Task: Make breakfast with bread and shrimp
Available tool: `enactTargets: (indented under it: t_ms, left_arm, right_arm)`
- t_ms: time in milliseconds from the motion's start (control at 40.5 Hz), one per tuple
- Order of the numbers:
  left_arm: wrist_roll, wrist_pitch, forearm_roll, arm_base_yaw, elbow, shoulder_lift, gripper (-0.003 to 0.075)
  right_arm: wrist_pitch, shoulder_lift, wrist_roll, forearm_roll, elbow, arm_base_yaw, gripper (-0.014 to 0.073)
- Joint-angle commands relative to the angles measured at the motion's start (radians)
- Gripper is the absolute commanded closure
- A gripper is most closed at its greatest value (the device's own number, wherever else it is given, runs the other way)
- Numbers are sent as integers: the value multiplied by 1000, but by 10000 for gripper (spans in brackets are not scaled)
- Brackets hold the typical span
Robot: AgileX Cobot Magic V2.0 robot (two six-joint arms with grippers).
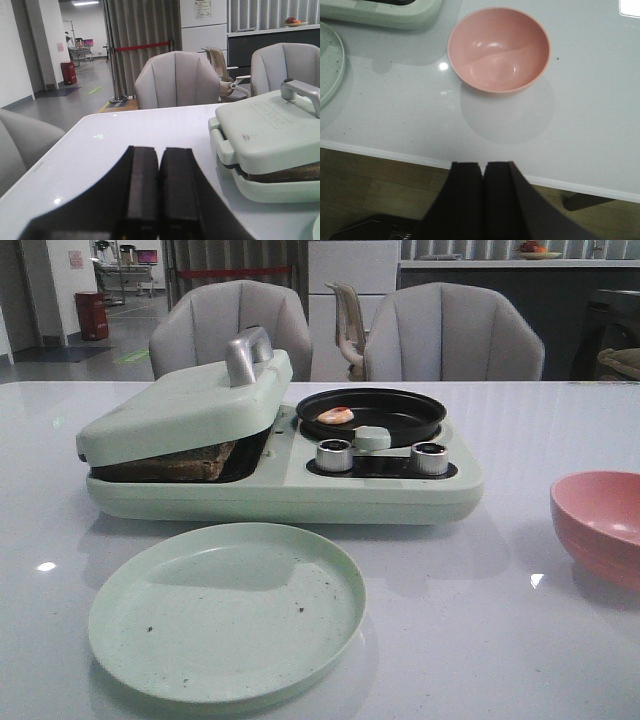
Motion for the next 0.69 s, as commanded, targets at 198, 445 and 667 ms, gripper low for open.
enactTargets:
  t_ms: [198, 445, 667]
  left_arm:
    - [-4, -89, -9, -8, 5, -21, 619]
    - [-4, -89, -9, -8, 5, -19, 619]
    - [-4, -89, -9, -8, 5, -19, 619]
  right_arm:
    - [-60, 6, -2, -3, -24, 0, 560]
    - [-359, -178, -20, -25, 138, -62, 560]
    - [-725, -363, -20, -15, 395, -145, 560]
